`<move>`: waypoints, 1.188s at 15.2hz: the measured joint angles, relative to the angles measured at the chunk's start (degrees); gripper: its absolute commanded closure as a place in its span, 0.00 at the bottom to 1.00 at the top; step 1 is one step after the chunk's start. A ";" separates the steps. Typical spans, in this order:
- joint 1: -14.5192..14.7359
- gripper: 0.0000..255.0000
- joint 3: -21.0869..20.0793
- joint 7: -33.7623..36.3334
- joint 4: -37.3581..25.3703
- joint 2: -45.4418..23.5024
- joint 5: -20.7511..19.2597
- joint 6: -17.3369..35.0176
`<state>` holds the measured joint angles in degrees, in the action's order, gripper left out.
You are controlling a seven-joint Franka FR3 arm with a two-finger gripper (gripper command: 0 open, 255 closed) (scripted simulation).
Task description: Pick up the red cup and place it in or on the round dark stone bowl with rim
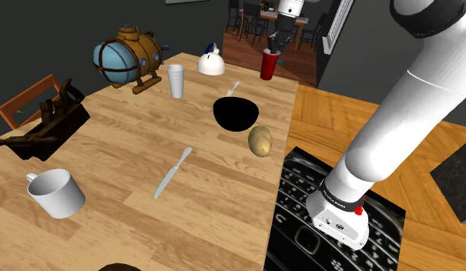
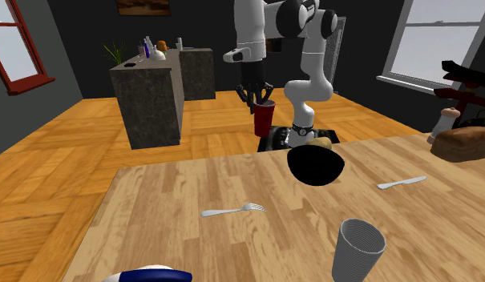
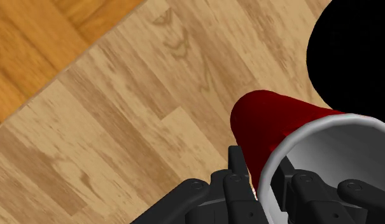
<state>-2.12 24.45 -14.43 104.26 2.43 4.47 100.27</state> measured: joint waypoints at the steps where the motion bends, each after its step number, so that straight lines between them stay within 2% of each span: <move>1: 0.66 1.00 -0.77 1.54 1.08 1.23 -0.43 0.07; 7: 4.29 1.00 -6.01 10.84 7.04 7.57 -1.94 0.75; 14: 8.10 1.00 -12.30 21.01 10.12 11.48 -1.68 0.76; 18: 8.64 1.00 -13.22 22.36 12.69 11.73 -1.50 3.16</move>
<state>6.52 11.23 7.93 116.95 14.16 2.97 103.43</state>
